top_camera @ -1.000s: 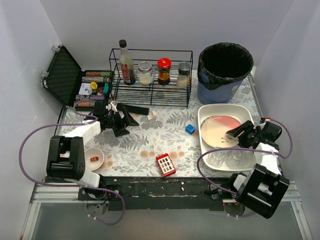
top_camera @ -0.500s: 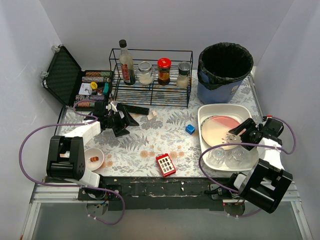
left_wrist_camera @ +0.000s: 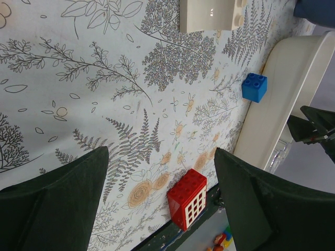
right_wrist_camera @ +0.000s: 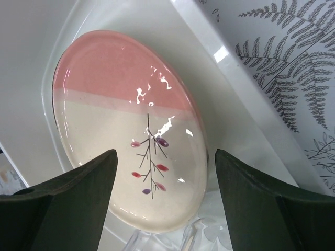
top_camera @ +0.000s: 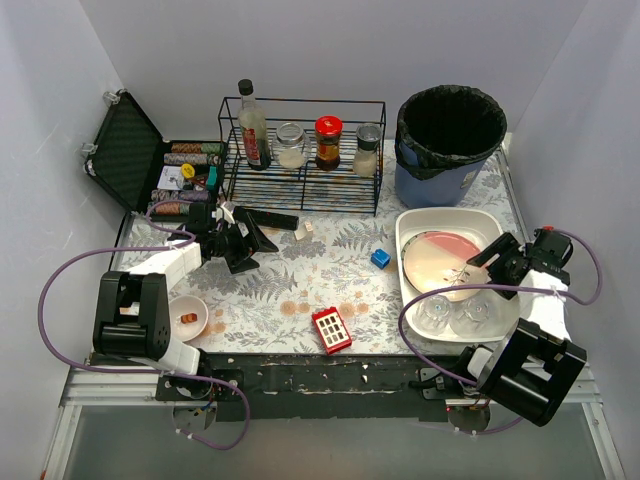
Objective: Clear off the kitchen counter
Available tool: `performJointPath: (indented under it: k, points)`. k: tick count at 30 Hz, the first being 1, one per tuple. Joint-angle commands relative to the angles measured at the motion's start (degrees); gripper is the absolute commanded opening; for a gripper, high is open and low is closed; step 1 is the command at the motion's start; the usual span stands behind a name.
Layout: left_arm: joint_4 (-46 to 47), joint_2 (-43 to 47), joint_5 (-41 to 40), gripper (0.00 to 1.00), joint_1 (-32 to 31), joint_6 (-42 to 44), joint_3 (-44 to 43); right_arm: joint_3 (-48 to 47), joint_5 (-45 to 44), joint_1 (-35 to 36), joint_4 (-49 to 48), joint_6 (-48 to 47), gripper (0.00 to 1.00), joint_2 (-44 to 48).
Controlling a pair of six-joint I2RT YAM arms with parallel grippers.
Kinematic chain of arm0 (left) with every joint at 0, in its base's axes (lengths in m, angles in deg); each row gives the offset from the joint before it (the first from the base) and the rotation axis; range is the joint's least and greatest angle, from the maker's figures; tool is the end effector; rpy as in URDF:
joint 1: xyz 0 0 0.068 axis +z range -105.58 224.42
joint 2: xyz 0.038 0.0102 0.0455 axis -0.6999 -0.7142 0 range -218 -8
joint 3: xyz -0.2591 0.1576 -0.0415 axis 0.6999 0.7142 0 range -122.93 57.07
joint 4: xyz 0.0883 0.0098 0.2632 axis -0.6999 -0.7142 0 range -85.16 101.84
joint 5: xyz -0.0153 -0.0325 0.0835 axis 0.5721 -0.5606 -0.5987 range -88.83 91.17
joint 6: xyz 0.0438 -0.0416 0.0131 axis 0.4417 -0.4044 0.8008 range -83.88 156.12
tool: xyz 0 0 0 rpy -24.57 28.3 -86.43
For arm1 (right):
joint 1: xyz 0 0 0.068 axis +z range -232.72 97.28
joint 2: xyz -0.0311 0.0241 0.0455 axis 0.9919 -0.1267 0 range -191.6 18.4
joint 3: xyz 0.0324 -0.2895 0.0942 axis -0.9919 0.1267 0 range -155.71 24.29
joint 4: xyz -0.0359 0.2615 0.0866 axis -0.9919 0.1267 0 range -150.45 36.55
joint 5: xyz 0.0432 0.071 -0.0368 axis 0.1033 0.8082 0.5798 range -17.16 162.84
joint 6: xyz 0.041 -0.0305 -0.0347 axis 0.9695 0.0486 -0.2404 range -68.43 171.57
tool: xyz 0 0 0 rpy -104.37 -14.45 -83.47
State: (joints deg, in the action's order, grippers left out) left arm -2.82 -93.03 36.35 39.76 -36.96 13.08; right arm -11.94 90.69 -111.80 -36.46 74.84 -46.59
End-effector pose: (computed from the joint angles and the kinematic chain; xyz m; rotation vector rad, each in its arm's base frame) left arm 0.2914 -0.0508 0.1910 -1.3452 2.4654 -1.2311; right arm 0.2030 -0.0966 0.2160 0.9673 2.2628 0.3434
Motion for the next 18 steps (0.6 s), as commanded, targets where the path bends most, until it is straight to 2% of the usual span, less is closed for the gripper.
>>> performJointPath:
  k: [1,8,11,14,18]
  points:
    - [0.51,1.54,0.24,0.82,0.18,0.22,-1.28,-3.41,-3.51,-0.1,1.5,-1.29,0.83,1.18]
    - [-1.69,2.59,-2.39,0.81,0.18,0.13,-3.91,-6.66,-8.17,0.69,3.26,0.55,0.82,6.27]
    - [-4.32,2.85,-6.86,0.81,0.18,0.22,-6.45,-9.9,-10.45,3.58,4.48,1.87,0.82,7.86]
    - [-9.06,3.12,-14.93,0.8,-0.34,-0.22,-10.05,-14.29,-14.76,9.28,6.85,3.27,0.82,7.78]
    - [-16.79,5.31,-31.62,0.8,-1.74,-2.85,-14.71,-19.83,-20.91,21.05,8.44,6.7,0.82,7.08]
